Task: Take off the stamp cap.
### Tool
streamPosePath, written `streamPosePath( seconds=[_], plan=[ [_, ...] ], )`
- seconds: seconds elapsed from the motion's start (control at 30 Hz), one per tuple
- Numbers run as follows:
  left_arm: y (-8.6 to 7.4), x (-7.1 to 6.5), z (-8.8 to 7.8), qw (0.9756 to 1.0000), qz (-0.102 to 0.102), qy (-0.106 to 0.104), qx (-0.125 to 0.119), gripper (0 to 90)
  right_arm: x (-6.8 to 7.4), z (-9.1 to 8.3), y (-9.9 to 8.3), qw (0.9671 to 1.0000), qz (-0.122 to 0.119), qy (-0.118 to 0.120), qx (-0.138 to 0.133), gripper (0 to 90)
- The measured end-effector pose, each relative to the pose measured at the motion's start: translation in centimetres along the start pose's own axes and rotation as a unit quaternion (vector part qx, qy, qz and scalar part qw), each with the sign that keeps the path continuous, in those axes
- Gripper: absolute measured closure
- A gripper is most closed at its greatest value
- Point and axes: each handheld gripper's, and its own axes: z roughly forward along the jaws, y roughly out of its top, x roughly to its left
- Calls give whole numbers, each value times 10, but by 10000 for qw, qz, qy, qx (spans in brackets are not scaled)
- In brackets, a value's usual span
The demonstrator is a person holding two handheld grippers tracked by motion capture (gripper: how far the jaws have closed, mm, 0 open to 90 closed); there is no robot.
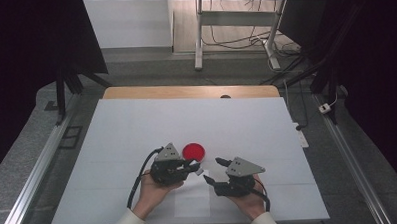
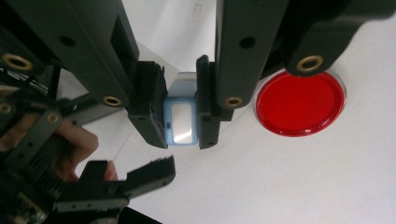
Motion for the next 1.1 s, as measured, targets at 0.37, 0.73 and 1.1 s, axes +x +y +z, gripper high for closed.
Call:
streamPosePath(
  seconds=[0.37,0.73,1.1],
  plan=[
    [0,-1,0,10000,-4,16,-27,749,16,8,-5,9997,-124,-137,159,322],
    [-1,-2,1,10000,11,3,-13,749,27,17,-6,9988,-273,-339,230,380],
    [0,-2,0,10000,-14,4,-50,749,33,22,-8,9975,-389,-465,361,442]
  ],
)
